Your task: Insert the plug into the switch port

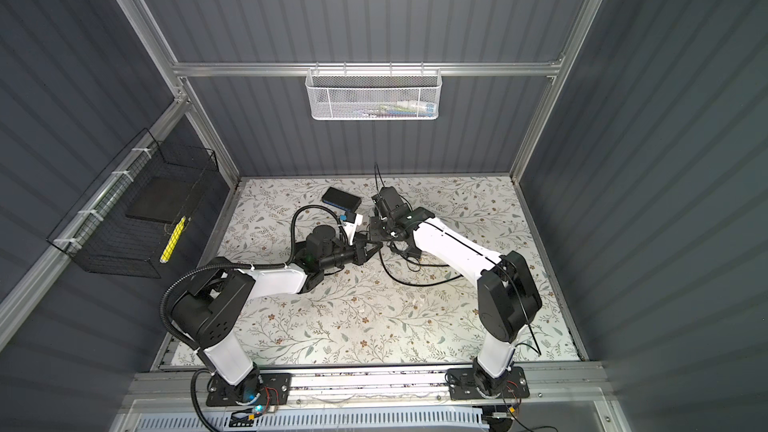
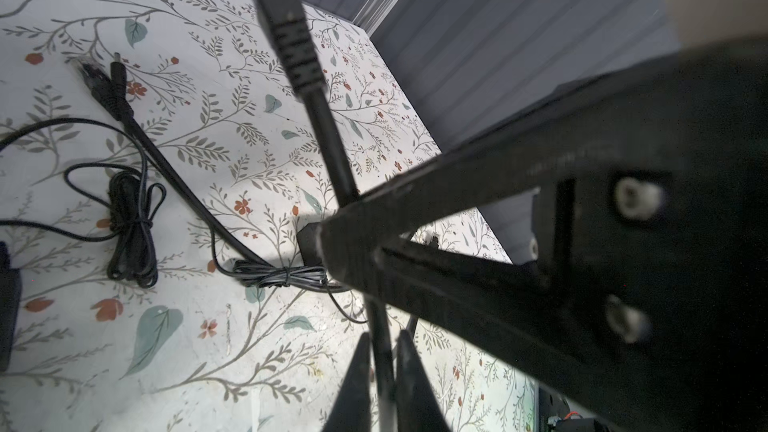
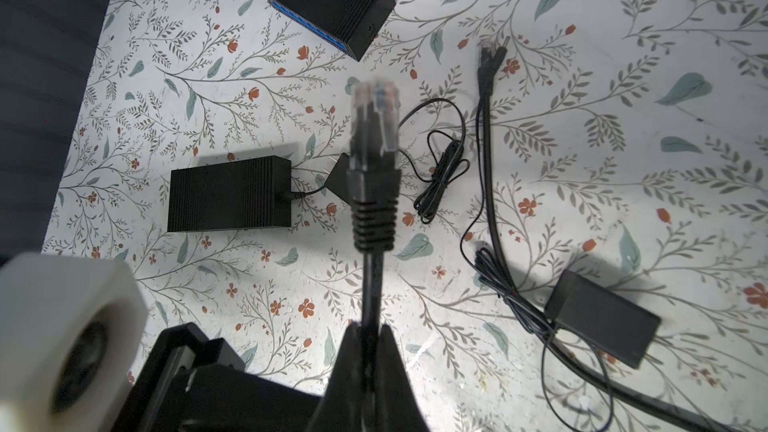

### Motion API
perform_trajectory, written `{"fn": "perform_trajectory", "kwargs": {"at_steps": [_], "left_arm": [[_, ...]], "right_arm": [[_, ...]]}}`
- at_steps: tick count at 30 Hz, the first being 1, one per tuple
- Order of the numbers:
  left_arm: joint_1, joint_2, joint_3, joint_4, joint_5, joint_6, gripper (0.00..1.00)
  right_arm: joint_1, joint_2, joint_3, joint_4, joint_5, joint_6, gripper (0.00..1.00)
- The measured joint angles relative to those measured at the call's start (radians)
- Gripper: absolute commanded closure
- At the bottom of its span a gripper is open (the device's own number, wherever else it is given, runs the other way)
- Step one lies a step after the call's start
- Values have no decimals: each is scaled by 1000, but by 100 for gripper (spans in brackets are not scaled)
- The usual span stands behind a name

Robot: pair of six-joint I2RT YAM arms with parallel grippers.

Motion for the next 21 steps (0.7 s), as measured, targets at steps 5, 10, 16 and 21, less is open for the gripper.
{"fn": "perform_trajectory", "kwargs": {"at_steps": [5, 10, 16, 21], "left_arm": [[0, 0, 0, -5, 5, 6, 100], [0, 0, 0, -12, 4, 9, 100], [0, 0, 2, -24, 10, 17, 100], [0, 6, 10, 3, 57, 15, 100]], "right_arm": [[0, -9, -7, 3, 0, -1, 82], [-15, -54, -29, -5, -23, -24, 71], [-85, -192, -97, -20, -98, -76, 68], [-182, -291, -180, 23, -183, -95, 69]]}}
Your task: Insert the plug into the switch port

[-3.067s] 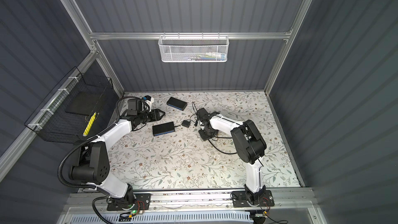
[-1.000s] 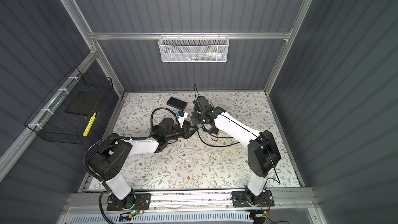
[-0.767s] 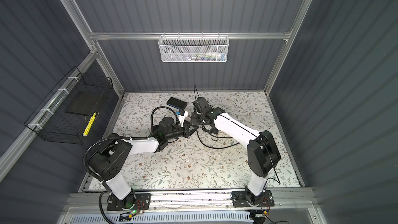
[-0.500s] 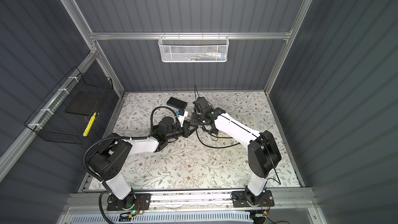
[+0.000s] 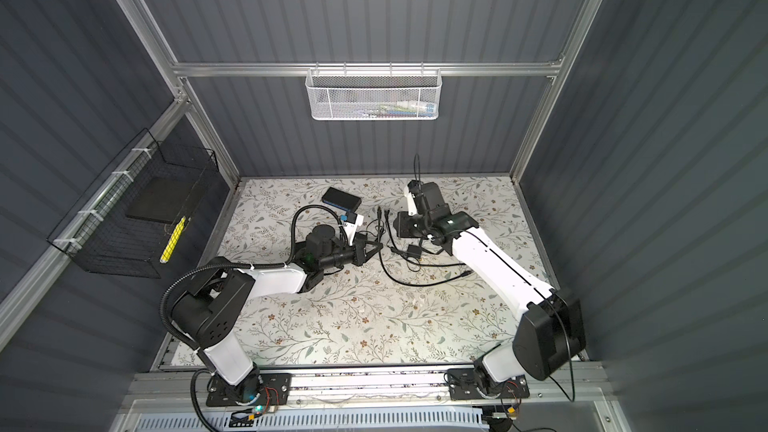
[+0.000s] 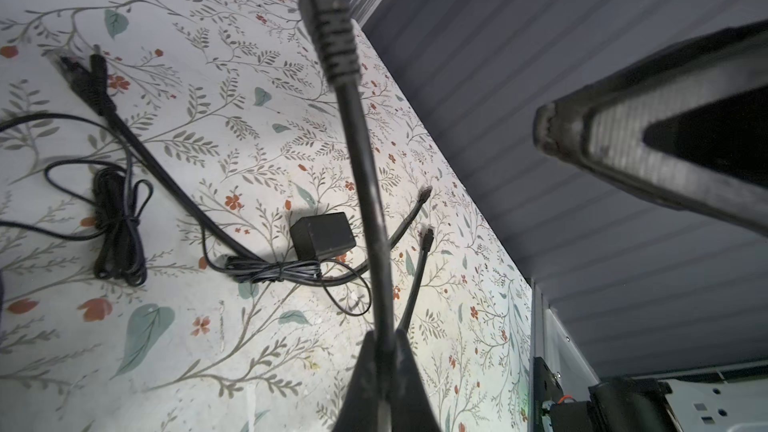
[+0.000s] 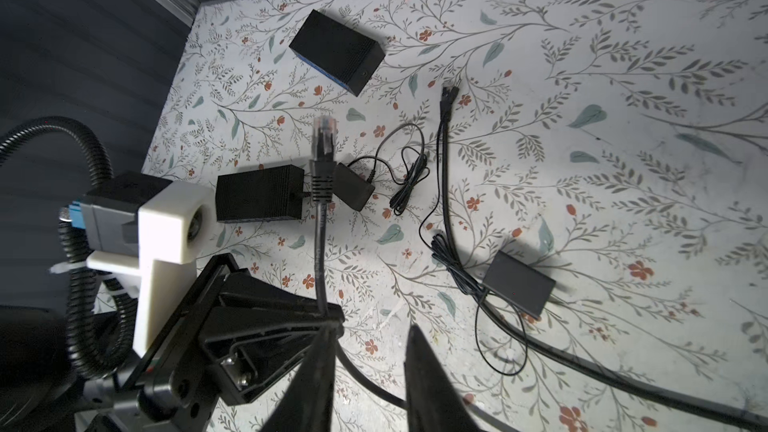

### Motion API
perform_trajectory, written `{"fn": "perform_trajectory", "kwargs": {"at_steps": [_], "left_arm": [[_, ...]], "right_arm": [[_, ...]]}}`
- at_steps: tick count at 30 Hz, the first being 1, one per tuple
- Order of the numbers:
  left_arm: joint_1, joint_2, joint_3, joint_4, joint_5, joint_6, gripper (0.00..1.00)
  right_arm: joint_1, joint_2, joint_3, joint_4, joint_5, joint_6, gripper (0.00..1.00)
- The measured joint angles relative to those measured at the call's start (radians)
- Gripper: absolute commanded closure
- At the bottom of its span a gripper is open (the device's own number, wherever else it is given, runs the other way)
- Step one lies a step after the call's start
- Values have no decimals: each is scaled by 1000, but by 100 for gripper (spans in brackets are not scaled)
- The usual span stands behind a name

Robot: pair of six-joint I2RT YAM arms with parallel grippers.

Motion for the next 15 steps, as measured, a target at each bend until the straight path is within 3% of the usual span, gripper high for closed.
{"fn": "perform_trajectory", "kwargs": {"at_steps": [7, 15], "left_arm": [[0, 33, 14, 64, 89, -16, 100], [0, 33, 18, 82, 138, -18, 100]], "right_arm": [[-23, 41, -14, 97, -144, -12, 61], [-25, 69, -16, 156, -212, -1, 63]]}}
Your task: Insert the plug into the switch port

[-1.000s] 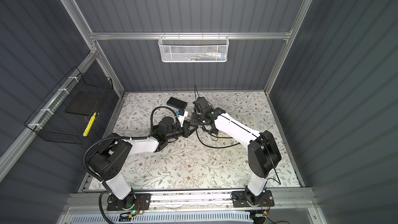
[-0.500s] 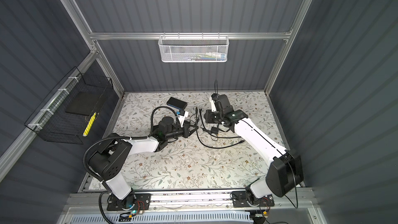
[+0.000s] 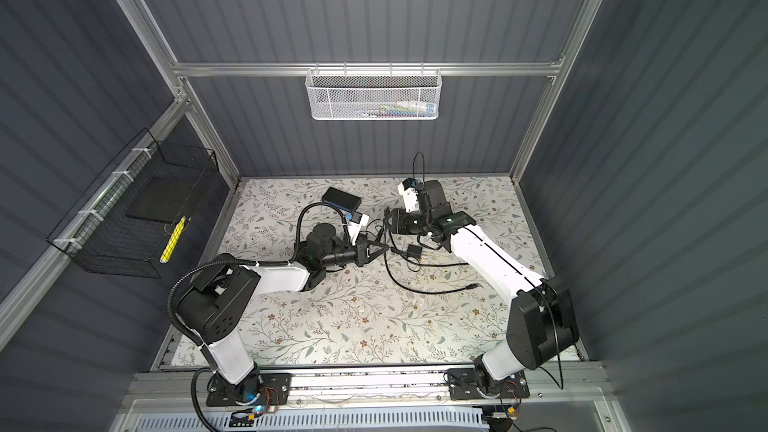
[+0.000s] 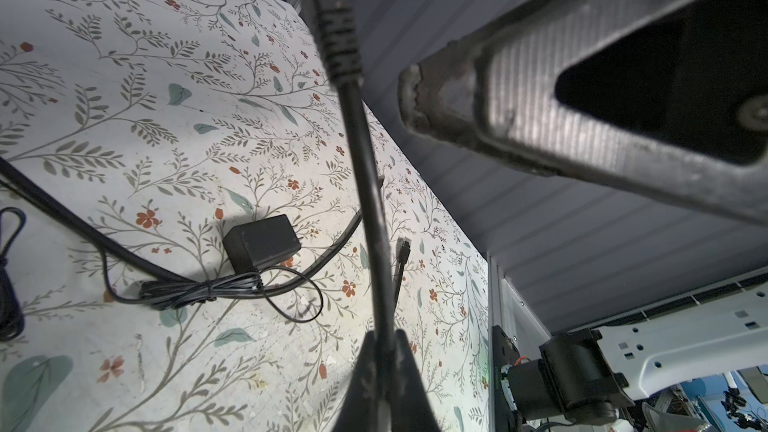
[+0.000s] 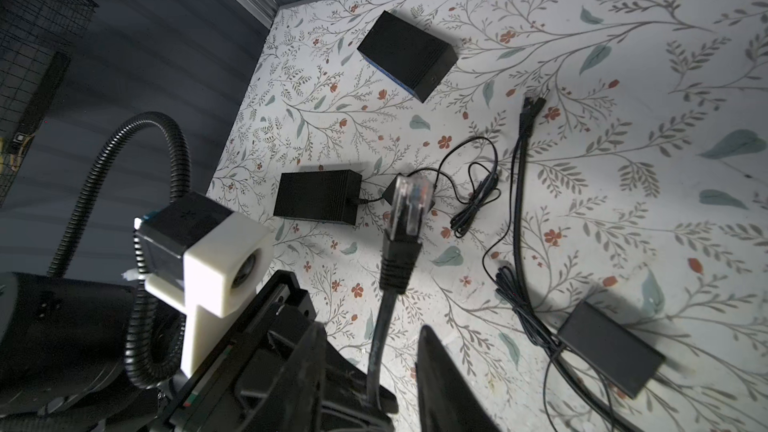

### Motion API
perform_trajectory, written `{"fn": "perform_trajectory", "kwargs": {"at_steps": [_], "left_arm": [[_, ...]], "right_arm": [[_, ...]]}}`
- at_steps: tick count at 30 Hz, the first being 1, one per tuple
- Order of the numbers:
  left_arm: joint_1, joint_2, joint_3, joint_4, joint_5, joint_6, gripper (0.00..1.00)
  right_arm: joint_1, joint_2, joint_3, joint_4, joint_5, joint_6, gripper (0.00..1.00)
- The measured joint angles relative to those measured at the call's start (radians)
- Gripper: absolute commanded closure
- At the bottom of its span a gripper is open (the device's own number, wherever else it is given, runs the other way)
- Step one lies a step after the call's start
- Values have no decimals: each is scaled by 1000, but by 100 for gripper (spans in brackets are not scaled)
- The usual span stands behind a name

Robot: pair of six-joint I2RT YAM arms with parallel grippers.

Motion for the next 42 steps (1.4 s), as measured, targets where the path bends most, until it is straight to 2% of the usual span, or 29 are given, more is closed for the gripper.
{"fn": "perform_trajectory", "kwargs": {"at_steps": [6, 13, 15, 21, 30, 42], "left_arm": [[0, 0, 1, 0, 0, 0, 100], [0, 0, 1, 0, -1, 1, 100], [0, 0, 2, 0, 0, 1, 100], [0, 0, 6, 0, 3, 0, 100], [0, 0, 6, 6, 11, 0, 100], [0, 0, 6, 22, 29, -1, 100]], "right_arm": [[-18, -21, -45, -2, 19, -10, 65], [-226, -217, -148, -38, 24, -19, 66], [-245, -244, -148, -33, 1, -23, 66], [-224, -202, -167, 10, -98, -5, 58], [-89, -46, -109, 63, -96, 9, 57], [-54, 62, -7, 125, -84, 24, 56]]}}
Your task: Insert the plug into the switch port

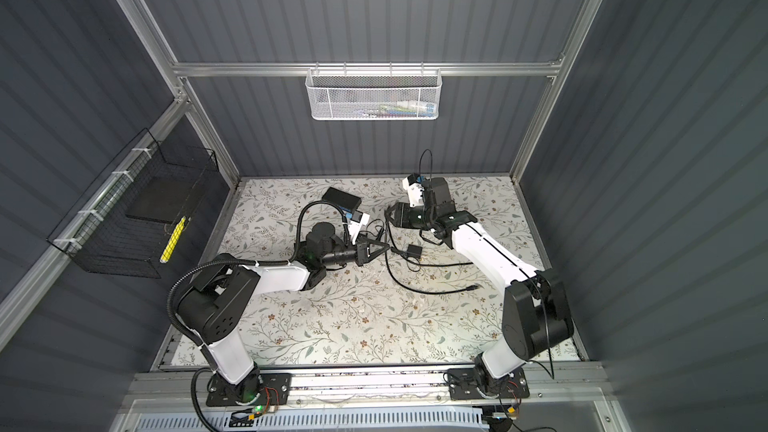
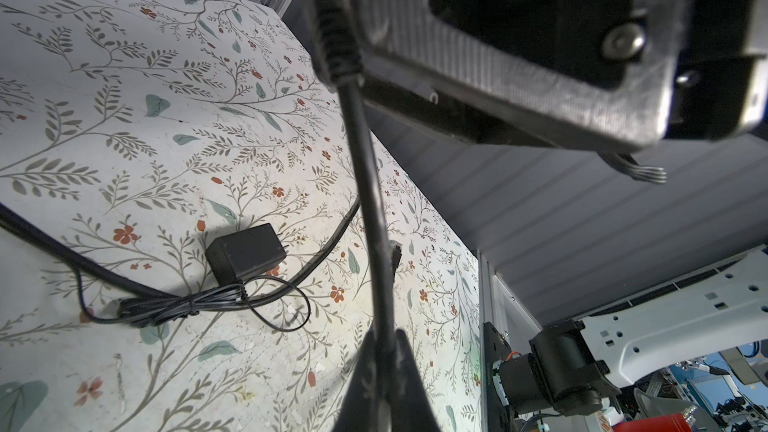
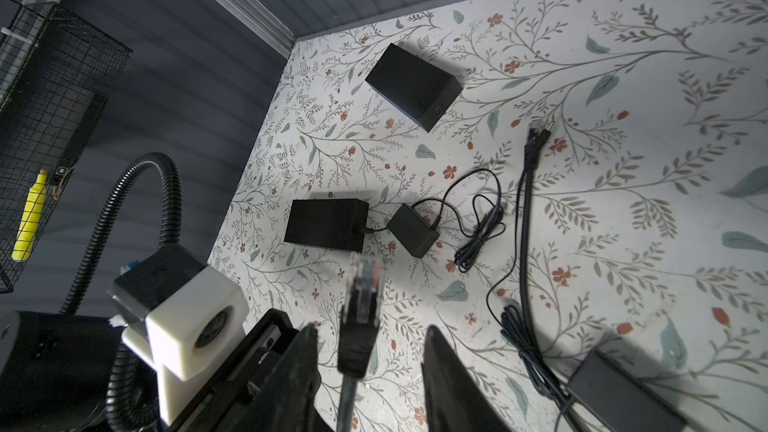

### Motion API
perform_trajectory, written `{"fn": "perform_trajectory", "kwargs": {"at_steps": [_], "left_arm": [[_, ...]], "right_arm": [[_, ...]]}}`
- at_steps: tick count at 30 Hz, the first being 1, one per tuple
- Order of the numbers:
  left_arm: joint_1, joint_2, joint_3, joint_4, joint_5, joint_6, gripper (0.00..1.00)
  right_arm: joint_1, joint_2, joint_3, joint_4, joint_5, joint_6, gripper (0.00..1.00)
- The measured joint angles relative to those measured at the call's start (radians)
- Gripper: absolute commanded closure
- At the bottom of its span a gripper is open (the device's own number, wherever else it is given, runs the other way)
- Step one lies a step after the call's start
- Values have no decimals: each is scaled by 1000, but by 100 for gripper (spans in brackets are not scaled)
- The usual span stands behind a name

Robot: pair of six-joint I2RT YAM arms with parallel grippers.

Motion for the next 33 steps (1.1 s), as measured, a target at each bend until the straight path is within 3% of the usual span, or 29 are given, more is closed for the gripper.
{"fn": "perform_trajectory", "kwargs": {"at_steps": [13, 26, 33], "left_arm": [[0, 0, 0, 8, 7, -3, 100], [0, 0, 0, 25, 7, -14, 100], [0, 0, 0, 26, 7, -18, 100]], "right_arm": [[15, 15, 9, 1, 16, 0, 66], [37, 15, 9, 2, 19, 4, 86], [37, 15, 9, 2, 24, 0, 80]]}}
